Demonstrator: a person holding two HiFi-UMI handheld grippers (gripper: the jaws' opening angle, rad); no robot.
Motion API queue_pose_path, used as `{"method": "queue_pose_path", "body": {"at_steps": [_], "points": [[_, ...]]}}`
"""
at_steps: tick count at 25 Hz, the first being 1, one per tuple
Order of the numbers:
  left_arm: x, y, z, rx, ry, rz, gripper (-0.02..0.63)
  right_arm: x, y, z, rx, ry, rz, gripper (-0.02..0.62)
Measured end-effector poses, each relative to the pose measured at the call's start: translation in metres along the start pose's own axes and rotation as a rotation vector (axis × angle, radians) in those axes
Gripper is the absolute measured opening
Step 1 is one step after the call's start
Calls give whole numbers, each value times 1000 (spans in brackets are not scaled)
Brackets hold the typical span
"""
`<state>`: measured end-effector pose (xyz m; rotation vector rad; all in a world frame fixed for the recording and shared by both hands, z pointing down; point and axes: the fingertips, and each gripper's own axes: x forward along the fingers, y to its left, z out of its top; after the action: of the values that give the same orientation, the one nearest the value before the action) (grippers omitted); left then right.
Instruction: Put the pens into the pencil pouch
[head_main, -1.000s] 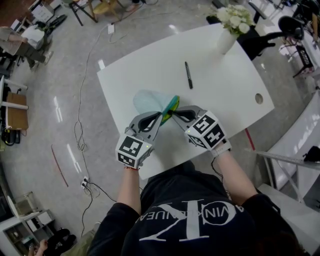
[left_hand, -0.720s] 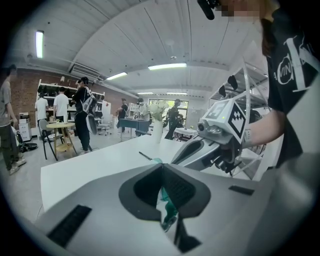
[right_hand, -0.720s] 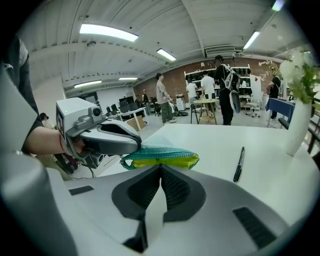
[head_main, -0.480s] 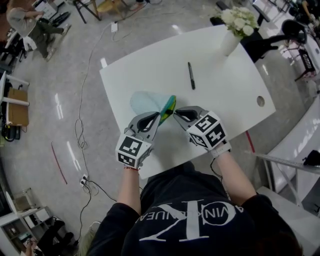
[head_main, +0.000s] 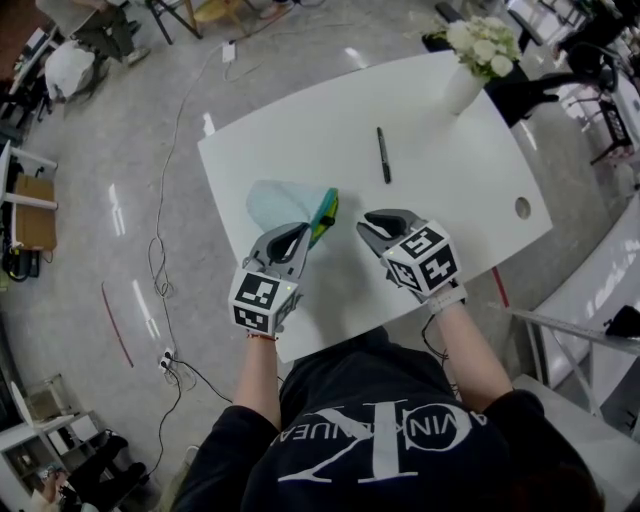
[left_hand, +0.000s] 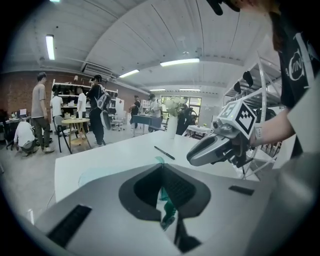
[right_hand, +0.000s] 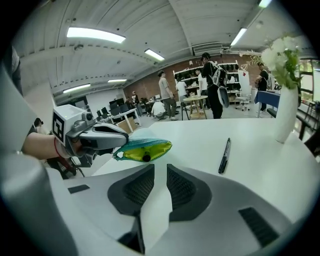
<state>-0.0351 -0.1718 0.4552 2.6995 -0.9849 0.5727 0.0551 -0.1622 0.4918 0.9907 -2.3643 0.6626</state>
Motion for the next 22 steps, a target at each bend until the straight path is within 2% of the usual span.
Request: {"method": "queue_pose_path", "body": {"at_steps": [5, 17, 22], "points": [[4, 9, -4, -23, 6, 25, 6, 4, -28, -3, 33, 2, -59, 100], [14, 25, -3, -61, -8, 43, 6, 22, -118, -4, 135, 0, -308, 138], [16, 28, -3, -72, -12, 53, 6, 33, -148, -3, 142, 26, -376, 146]]}}
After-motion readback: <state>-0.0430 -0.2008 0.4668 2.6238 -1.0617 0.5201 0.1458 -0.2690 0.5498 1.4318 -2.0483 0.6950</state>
